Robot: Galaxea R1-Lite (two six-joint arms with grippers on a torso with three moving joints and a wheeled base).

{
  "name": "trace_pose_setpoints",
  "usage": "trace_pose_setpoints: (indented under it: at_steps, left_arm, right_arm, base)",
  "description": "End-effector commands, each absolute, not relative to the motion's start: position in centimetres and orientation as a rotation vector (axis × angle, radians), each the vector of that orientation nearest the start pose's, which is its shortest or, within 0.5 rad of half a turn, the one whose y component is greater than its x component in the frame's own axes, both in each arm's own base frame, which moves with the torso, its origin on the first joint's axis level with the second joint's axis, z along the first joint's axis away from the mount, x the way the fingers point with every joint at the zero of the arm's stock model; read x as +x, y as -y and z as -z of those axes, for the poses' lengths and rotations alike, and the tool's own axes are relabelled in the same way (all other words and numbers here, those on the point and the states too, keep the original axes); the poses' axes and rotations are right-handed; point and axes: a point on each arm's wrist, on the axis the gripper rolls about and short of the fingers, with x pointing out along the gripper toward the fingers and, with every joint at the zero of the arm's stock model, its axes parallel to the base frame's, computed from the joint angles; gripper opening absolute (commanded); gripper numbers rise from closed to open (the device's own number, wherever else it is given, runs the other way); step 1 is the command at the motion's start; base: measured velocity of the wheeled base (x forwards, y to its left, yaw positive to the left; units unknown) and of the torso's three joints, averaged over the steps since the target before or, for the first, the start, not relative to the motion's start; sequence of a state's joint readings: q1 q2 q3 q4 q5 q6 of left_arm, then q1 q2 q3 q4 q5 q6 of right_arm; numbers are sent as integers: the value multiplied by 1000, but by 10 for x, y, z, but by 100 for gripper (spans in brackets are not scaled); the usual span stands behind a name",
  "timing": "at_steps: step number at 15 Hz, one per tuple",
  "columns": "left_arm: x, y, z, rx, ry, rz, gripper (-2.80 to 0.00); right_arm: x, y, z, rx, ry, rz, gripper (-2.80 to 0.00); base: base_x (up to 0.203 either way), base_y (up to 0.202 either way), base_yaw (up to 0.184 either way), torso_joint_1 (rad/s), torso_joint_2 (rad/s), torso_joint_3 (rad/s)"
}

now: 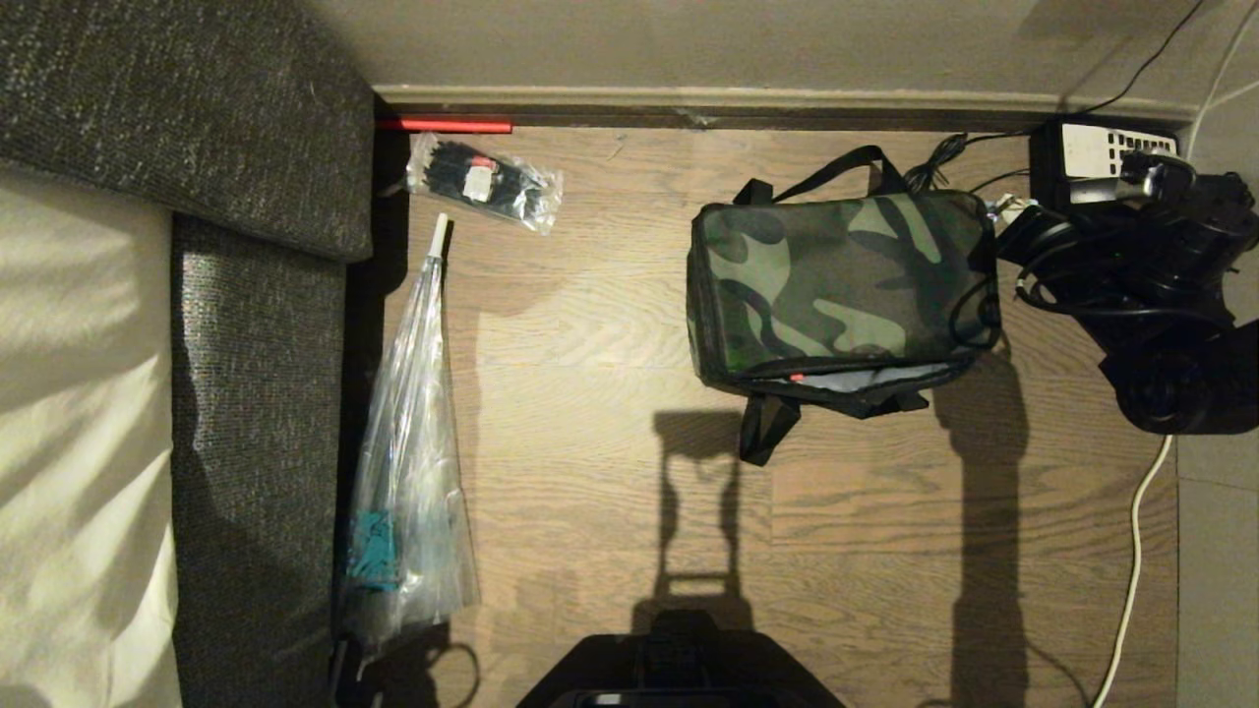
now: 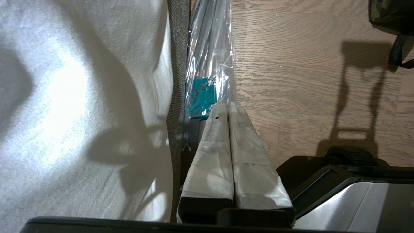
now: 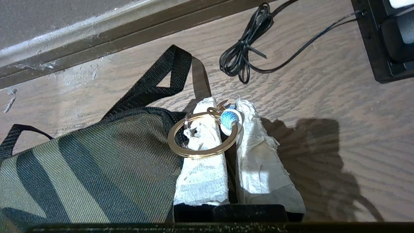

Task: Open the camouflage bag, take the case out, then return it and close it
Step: Open the top of the storage box

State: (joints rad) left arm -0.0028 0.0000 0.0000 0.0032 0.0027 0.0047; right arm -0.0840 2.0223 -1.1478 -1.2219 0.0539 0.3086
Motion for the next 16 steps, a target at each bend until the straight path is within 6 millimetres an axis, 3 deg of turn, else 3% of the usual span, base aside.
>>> trace_pose_setpoints:
  at_steps: [1, 4, 16]
  left_arm:
    - [-23, 0, -75, 5, -3, 0, -280]
    - [-23, 0, -75, 5, -5, 0, -280]
    - [-23, 0, -75, 5, -3, 0, -280]
  right_arm:
    - [398, 32, -220, 282, 358, -27, -280]
    - [400, 32, -227, 281, 387, -31, -280]
    - [408, 19, -220, 276, 368, -55, -280]
  base:
    - [0, 0, 0, 0, 0, 0]
    - [0, 0, 0, 0, 0, 0]
    - [0, 0, 0, 0, 0, 0]
